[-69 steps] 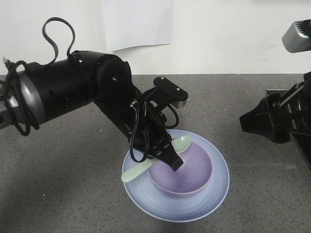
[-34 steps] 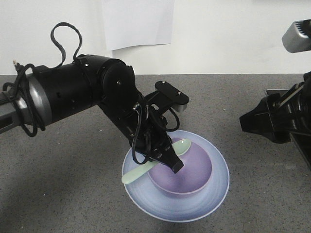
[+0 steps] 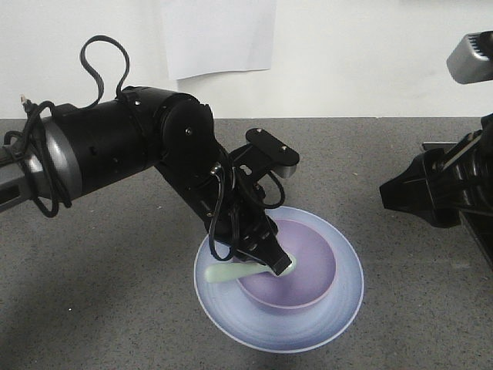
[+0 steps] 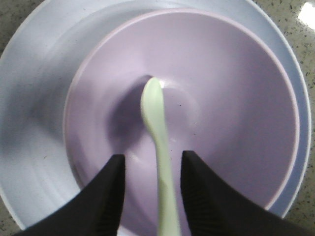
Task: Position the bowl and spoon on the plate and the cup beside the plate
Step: 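Lower the spoon into the bowl and open the left gripper, then raise the left gripper away from the bowl and move it aside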
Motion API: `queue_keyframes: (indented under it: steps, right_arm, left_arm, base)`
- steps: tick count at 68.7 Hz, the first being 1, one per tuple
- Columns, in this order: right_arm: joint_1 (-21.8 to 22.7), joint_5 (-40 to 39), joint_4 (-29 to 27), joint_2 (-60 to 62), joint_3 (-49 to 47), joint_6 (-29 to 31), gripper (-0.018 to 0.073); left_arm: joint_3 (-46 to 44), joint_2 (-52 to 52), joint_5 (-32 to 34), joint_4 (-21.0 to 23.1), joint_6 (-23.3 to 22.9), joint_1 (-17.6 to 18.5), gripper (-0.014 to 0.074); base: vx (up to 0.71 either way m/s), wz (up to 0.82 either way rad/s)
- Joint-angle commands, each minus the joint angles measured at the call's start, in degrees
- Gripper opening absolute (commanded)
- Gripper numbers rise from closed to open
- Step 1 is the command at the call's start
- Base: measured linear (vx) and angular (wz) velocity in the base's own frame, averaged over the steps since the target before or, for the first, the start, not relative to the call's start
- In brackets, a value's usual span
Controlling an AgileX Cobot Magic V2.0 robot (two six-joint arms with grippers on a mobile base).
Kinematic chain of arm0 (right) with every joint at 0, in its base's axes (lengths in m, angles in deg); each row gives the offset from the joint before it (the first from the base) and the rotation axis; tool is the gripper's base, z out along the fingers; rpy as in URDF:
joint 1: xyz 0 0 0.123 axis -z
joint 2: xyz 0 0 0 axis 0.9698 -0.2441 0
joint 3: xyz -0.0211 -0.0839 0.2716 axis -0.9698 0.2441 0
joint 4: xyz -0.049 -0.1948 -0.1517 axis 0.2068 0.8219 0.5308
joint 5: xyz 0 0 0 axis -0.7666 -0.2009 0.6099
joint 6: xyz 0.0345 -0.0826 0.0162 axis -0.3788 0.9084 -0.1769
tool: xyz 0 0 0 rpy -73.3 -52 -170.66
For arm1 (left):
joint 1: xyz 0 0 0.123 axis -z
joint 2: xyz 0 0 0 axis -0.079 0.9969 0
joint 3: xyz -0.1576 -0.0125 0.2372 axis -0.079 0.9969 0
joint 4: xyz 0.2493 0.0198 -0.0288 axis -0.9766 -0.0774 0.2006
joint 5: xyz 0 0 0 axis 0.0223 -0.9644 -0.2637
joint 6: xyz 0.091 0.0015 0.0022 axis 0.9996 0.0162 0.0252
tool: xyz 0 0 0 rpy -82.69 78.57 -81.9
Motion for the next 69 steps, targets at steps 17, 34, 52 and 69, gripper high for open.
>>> queue_keyframes:
  steps: [17,34,52,69]
  right_arm:
    - [0.1,-2.5,-0.3,0.8,-1.7,0.2,0.0517]
    - [0.1,-2.5,-0.3,0.8,-1.7,0.2,0.0517]
    - [0.1,-2.5,-0.2,0.8,-1.7,0.3,0.0517]
    - [0.1,-2.5,-0.2,0.8,-1.7,0.3,0.0517]
  left_arm:
    - [-1.9,-2.7,2.2,0.9,-0.7,0.3,0.0336]
    - [-2.0,-4.2,2.1,-0.4,-2.9,0.0,0.0336]
    - [-2.0,-9.7,2.3,-12.7,-11.9,-0.3,0.0336]
    - [-2.0,-15.9,1.4,-23.2,-20.2,-8.4,0.0336]
  base:
    - [0.00,0.00]
    - [0.00,0.00]
    - [0.00,0.00]
    - [0.00,0.00]
